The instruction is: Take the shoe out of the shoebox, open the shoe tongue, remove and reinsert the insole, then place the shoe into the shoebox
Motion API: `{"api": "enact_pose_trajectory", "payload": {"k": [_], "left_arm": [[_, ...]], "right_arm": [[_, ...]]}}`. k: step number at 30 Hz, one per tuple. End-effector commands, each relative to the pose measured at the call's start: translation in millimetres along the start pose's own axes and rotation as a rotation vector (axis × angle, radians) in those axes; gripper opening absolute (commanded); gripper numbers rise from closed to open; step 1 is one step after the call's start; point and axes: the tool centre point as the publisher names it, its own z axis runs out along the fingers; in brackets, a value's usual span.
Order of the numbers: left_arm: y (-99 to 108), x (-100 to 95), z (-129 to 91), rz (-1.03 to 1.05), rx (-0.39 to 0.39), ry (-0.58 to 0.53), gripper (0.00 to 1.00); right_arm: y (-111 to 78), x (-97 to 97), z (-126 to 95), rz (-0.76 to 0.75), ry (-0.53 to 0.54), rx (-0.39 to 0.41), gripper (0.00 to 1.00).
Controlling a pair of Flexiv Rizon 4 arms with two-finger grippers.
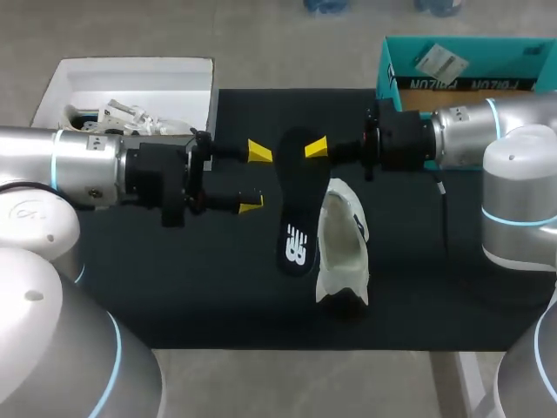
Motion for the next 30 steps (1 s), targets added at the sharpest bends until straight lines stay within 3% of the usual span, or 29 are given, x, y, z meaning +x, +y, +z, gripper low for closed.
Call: {"api": "enact_pose_trajectory", "payload": {"k": [1,8,19,20,24,26,30], "left_arm": [[14.1,6.5,13.0,0.006,0.021,-0.011,1.00],[22.2,7.6,28.5,0.029,0.031,-0.027,1.00],[17.5,12.7,44.7,0.035,0.057,-0.036,1.00],[17.1,13.2,45.2,0.033,0.058,-0.036,0.95],[14.5,13.9,47.0,0.030,0.058,-0.038,0.25],[12.8,14.0,47.7,0.030,0.058,-0.040,0.00],[9.8,14.4,48.1,0.028,0.059,-0.045,0.00]], "right_arm": [[0.3,-0.5,1.9,0.000,0.000,-0.001,0.00],[0.3,-0.5,1.9,0.000,0.000,-0.001,0.00],[0.3,-0.5,1.9,0.000,0.000,-0.001,0.00],[0.3,-0.5,1.9,0.000,0.000,-0.001,0.00],[0.3,-0.5,1.9,0.000,0.000,-0.001,0.00],[0.3,-0.5,1.9,0.000,0.000,-0.001,0.00],[0.3,-0.5,1.9,0.000,0.000,-0.001,0.00]]}}
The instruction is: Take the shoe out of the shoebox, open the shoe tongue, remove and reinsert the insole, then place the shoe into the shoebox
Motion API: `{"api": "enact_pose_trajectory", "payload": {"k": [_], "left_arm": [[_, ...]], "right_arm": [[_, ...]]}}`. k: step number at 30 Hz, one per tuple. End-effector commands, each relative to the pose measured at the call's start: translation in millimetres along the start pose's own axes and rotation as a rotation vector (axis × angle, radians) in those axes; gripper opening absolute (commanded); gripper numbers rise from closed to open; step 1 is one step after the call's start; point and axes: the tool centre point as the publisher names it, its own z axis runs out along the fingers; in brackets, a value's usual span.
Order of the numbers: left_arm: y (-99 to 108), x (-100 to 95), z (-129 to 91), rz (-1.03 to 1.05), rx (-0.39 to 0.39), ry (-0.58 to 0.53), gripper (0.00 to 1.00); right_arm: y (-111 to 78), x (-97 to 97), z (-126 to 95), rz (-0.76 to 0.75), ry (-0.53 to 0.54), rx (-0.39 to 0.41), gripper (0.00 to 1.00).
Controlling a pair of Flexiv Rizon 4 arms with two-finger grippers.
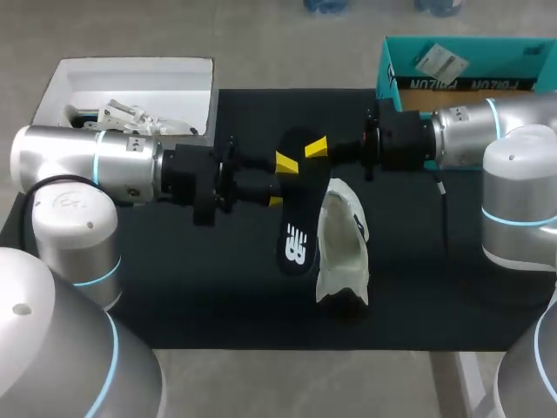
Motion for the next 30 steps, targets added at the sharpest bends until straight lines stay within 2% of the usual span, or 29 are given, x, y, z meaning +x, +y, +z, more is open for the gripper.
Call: {"api": "enact_pose_trajectory", "payload": {"k": [1,11,19,20,21,26,30], "left_arm": [[-3.7,1.9,0.8,0.000,-0.006,-0.008,0.00],[-9.1,7.1,2.7,-0.010,-0.007,-0.005,0.00],[-10.2,3.8,4.7,-0.011,-0.021,0.001,0.00],[-10.7,3.7,4.3,-0.014,-0.025,0.004,0.00],[-11.6,3.9,3.4,-0.022,-0.025,0.005,0.00],[-17.1,9.0,-2.8,-0.058,-0.036,0.036,0.00],[-20.8,10.6,-8.9,-0.078,-0.044,0.050,0.00]], "right_arm": [[0.3,-0.5,1.8,0.000,0.000,-0.001,0.00],[0.3,-0.5,1.8,0.000,0.000,-0.001,0.00],[0.3,-0.5,1.8,0.000,0.000,-0.001,0.00],[0.3,-0.5,1.8,0.000,0.000,-0.001,0.35],[0.3,-0.5,1.8,0.000,0.000,-0.001,1.00],[-13.2,-3.4,-42.6,-0.045,-0.083,-0.058,1.00],[-28.0,2.2,-70.2,-0.127,-0.242,-0.010,1.00]]}}
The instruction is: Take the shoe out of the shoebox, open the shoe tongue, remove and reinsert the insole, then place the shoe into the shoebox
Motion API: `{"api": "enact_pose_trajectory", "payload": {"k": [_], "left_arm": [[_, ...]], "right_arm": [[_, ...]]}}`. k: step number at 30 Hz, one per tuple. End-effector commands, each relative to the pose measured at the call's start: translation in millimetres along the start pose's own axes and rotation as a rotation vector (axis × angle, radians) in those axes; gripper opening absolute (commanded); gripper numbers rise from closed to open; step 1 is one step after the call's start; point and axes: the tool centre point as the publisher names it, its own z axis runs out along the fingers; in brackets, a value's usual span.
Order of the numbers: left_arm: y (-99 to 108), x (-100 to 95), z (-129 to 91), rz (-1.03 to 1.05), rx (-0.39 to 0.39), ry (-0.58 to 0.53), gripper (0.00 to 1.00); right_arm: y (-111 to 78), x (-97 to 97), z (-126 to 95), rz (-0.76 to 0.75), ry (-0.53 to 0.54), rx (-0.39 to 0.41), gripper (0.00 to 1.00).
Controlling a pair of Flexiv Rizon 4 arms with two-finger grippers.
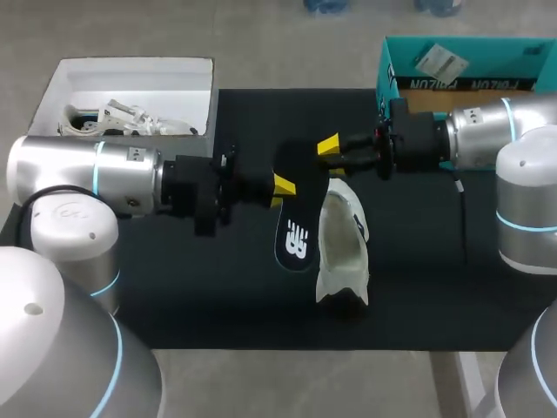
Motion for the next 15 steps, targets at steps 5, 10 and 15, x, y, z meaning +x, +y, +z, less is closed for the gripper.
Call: {"api": "enact_pose_trajectory", "payload": {"k": [5,10,15], "left_arm": [[-13.9,-1.0,-12.8,-0.015,-0.012,0.014,0.00],[-16.7,0.0,-13.5,-0.025,-0.016,0.019,0.00],[-23.4,-1.4,-12.2,-0.031,-0.028,0.026,0.00]], "right_arm": [[-35.2,21.6,-67.3,-0.118,-0.476,0.199,1.00],[-36.8,27.9,-85.5,-0.081,-0.538,0.014,1.00],[-36.8,27.9,-85.5,-0.081,-0.538,0.014,1.00]]}}
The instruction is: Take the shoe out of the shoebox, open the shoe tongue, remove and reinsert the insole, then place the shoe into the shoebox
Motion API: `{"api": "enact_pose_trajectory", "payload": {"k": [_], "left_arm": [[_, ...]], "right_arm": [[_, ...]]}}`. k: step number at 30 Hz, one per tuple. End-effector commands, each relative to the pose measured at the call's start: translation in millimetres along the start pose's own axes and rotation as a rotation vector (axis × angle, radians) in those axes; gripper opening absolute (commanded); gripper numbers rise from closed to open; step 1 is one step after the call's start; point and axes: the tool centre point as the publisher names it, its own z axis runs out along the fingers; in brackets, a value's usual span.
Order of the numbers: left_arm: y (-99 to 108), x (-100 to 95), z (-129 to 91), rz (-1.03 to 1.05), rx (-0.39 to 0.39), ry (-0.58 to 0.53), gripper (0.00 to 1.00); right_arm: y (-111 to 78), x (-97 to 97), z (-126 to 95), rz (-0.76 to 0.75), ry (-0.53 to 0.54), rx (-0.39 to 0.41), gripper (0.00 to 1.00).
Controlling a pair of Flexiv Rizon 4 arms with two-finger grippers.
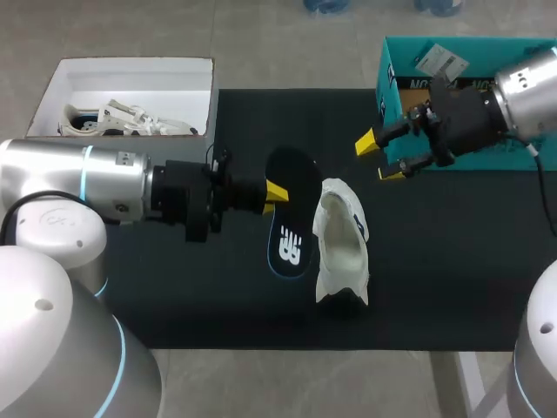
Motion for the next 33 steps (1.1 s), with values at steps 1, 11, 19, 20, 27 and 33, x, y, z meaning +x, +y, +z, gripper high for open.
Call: {"api": "enact_pose_trajectory", "payload": {"k": [1,11,19,20,27,33], "left_arm": [[-10.3,-2.3,0.2,-0.004,-0.013,0.007,0.00],[-12.2,-3.3,0.6,-0.007,-0.025,0.010,0.00],[-12.2,-3.3,0.6,-0.007,-0.025,0.010,0.00],[-12.2,-3.3,0.6,-0.007,-0.025,0.010,0.00],[-12.2,-3.3,0.6,-0.007,-0.025,0.010,0.00],[-12.2,-3.3,0.6,-0.007,-0.025,0.010,0.00]], "right_arm": [[-9.4,7.6,-13.4,0.011,-0.205,-0.046,1.00],[-9.4,7.6,-13.4,0.011,-0.205,-0.046,1.00],[-11.1,7.3,-25.9,-0.114,-0.412,0.069,1.00],[-14.3,4.0,-29.1,-0.140,-0.443,0.099,1.00],[-47.0,-27.1,-50.8,-0.327,-0.482,0.186,1.00],[-73.6,-51.2,-73.3,-0.381,-0.425,0.177,1.00]]}}
